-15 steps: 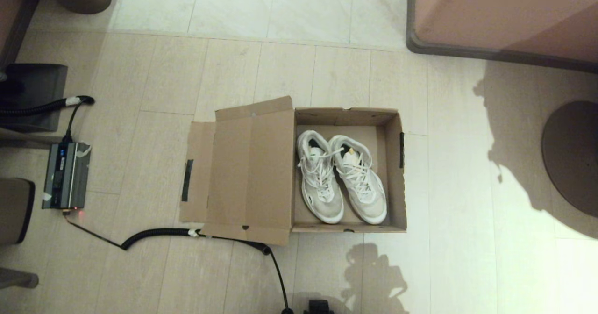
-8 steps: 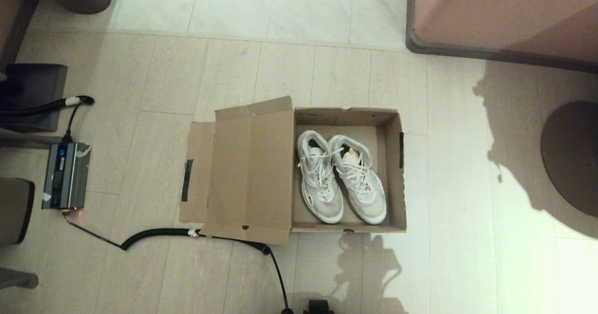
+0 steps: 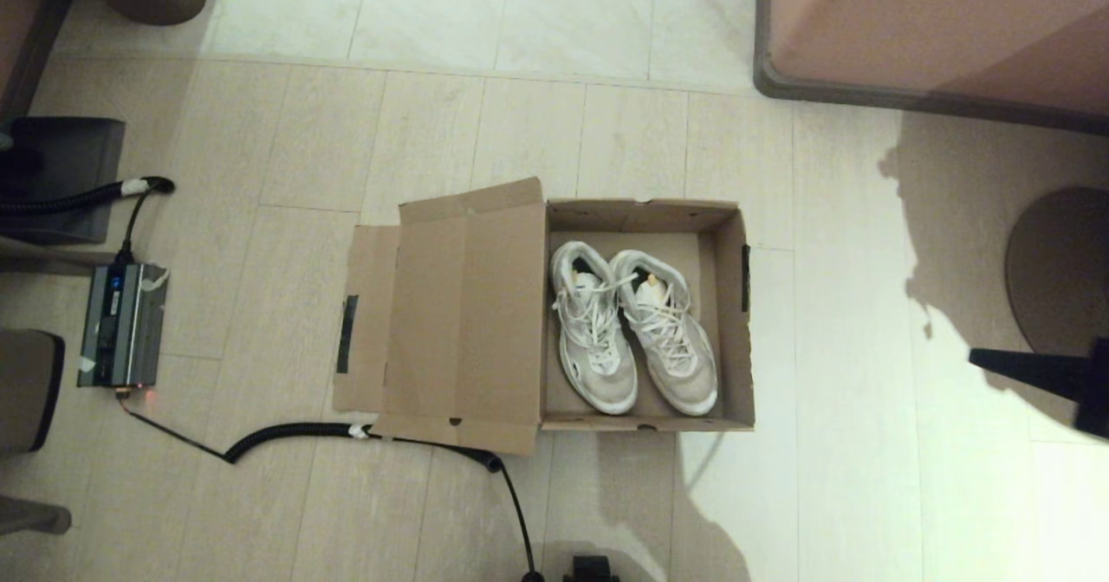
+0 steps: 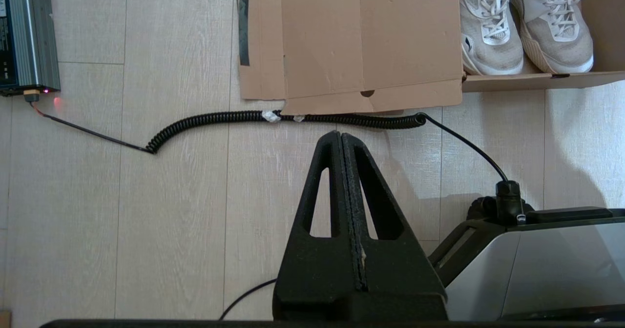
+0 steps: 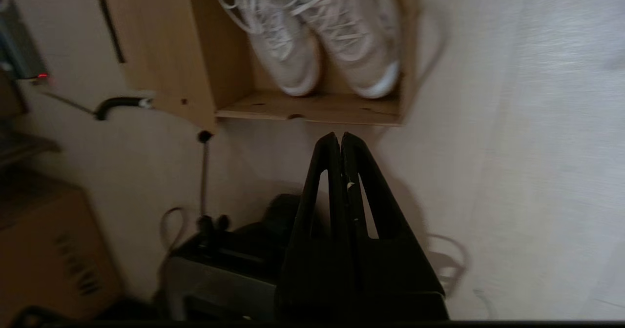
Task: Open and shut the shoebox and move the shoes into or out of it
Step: Put the shoes out of the shoe box
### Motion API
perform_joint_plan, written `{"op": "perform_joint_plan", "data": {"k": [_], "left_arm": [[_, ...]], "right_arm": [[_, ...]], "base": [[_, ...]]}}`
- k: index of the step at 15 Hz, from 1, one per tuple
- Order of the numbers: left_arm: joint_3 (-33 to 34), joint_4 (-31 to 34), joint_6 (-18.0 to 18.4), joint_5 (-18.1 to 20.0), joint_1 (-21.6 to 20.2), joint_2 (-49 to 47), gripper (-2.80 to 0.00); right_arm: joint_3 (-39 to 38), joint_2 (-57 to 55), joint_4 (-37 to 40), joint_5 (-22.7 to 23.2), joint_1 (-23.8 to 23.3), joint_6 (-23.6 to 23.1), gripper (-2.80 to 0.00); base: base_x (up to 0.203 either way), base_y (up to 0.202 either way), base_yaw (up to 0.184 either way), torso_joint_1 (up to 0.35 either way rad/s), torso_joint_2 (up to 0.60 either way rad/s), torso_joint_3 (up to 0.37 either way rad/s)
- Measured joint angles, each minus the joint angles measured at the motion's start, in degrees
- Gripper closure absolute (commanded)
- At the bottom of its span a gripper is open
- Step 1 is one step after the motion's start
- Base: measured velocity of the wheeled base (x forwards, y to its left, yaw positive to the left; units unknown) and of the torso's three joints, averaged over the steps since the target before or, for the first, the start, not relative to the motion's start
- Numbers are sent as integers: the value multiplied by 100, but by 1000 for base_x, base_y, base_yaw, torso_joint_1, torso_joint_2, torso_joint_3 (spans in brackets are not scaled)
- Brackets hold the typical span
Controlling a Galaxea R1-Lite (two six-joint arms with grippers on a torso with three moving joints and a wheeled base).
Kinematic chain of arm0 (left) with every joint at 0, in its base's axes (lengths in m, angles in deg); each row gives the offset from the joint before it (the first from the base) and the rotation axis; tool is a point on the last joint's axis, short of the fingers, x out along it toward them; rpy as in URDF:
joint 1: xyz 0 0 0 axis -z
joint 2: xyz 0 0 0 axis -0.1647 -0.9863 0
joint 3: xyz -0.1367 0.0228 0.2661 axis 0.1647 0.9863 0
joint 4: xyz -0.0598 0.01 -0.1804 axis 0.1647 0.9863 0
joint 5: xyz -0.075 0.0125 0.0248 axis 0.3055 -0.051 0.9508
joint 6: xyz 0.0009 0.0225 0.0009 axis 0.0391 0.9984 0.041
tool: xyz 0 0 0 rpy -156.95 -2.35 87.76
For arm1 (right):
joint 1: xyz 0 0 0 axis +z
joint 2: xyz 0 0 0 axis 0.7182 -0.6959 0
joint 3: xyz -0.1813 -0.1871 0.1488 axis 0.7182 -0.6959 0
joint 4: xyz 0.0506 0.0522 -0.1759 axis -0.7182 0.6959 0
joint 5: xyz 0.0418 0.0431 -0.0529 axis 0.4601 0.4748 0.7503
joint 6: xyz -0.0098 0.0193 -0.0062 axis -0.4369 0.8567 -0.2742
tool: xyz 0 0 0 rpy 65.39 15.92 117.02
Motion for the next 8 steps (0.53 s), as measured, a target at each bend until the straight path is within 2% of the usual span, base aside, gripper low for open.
{"op": "perform_joint_plan", "data": {"k": [1, 3, 5, 8], "left_arm": [[0, 0, 0, 0, 0, 0, 0], [0, -2, 0, 0, 0, 0, 0], [0, 0, 0, 0, 0, 0, 0], [0, 0, 0, -2, 0, 0, 0]], "right_arm": [[172, -702, -354, 125, 204, 269, -280], [431, -2007, -1294, 279, 656, 734, -280], [726, -3160, -2284, 233, 1112, 1027, -280], [1582, -4538, -3340, -384, 1732, 1199, -280]], "base": [[0, 0, 0, 0, 0, 0], [0, 0, 0, 0, 0, 0], [0, 0, 0, 0, 0, 0], [0, 0, 0, 0, 0, 0]]}}
